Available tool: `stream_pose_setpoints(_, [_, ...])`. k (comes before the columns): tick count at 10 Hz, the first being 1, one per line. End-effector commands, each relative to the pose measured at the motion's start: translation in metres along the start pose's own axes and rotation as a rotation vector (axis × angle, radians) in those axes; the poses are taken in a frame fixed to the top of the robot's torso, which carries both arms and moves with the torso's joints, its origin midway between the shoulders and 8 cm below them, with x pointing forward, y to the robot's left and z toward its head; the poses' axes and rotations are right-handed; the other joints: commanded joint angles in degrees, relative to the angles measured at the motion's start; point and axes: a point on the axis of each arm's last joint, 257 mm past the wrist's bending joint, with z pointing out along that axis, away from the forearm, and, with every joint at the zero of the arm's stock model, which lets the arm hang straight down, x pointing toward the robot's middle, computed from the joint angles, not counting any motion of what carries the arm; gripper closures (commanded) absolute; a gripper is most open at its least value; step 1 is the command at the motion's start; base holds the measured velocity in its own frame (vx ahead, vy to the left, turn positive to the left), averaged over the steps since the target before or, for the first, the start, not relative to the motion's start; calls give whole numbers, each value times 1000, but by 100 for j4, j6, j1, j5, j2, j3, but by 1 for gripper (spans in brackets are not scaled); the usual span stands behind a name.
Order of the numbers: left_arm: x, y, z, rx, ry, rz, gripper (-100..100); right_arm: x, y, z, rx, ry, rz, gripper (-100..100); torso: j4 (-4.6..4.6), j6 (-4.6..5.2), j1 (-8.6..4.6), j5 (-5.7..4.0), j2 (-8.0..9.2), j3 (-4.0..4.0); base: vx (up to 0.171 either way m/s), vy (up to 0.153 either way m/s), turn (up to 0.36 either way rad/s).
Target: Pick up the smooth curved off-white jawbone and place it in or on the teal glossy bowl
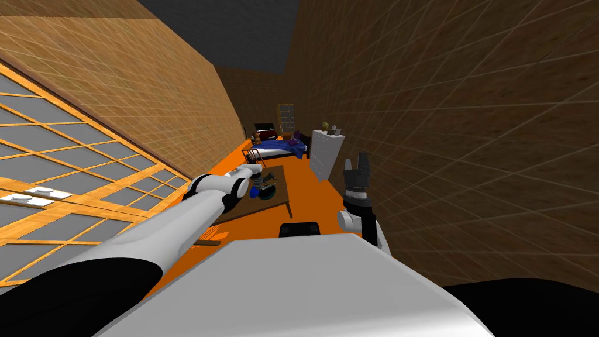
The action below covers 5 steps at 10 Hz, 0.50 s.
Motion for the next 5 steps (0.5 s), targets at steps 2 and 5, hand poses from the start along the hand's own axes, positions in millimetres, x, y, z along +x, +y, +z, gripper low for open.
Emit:
stream_pose_setpoints(2, [0,0,0,0,0,0,0,0,0,0,0,0,0,0,0,0,2,1,0,0,0,0,0])
stream_pose_setpoints(5, [0,0,0,0,0,0,0,0,0,0,0,0,0,0,0,0,4,1,-1,-1,0,0,0])
